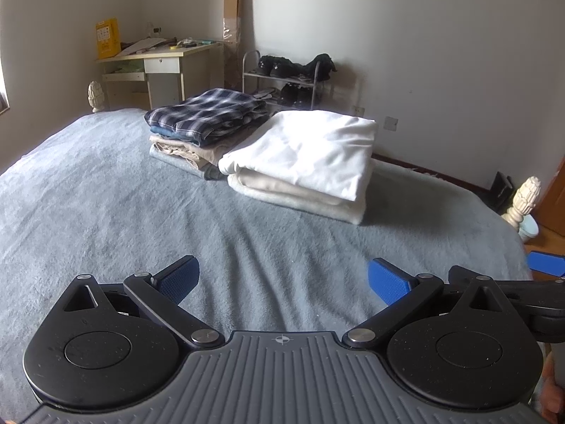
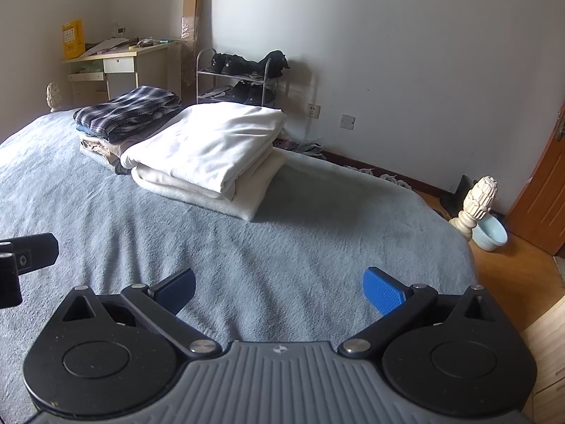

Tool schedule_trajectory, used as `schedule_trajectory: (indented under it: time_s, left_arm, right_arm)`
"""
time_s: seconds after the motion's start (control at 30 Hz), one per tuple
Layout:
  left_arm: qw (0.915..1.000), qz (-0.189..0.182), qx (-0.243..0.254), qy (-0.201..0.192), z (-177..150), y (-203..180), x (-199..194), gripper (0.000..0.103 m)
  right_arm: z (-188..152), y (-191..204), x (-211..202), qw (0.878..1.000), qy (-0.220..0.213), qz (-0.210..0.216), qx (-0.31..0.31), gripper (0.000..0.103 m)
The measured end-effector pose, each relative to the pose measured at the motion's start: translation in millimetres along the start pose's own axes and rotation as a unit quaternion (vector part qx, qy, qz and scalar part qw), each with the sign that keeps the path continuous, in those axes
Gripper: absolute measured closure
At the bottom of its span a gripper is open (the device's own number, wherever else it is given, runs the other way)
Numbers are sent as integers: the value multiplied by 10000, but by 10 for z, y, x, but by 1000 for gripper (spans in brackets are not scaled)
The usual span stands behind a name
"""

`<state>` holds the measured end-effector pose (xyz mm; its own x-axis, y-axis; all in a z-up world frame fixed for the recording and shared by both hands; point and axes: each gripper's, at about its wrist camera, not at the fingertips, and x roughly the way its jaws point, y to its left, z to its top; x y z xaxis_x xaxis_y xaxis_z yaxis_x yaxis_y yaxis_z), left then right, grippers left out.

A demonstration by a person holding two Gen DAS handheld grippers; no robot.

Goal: Fold clothes

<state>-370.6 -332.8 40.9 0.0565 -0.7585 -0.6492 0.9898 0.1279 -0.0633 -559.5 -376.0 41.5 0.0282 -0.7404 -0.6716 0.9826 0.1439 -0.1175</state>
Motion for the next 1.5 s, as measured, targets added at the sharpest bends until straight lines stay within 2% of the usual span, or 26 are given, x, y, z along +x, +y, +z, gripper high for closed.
schedule_trajectory:
  time_s: [1.5]
  left_arm:
    - [10000,13,-56,23,-10,-26,-7,0]
  right_arm:
    - [10,-5,6,10000,-3,-50,-1,0]
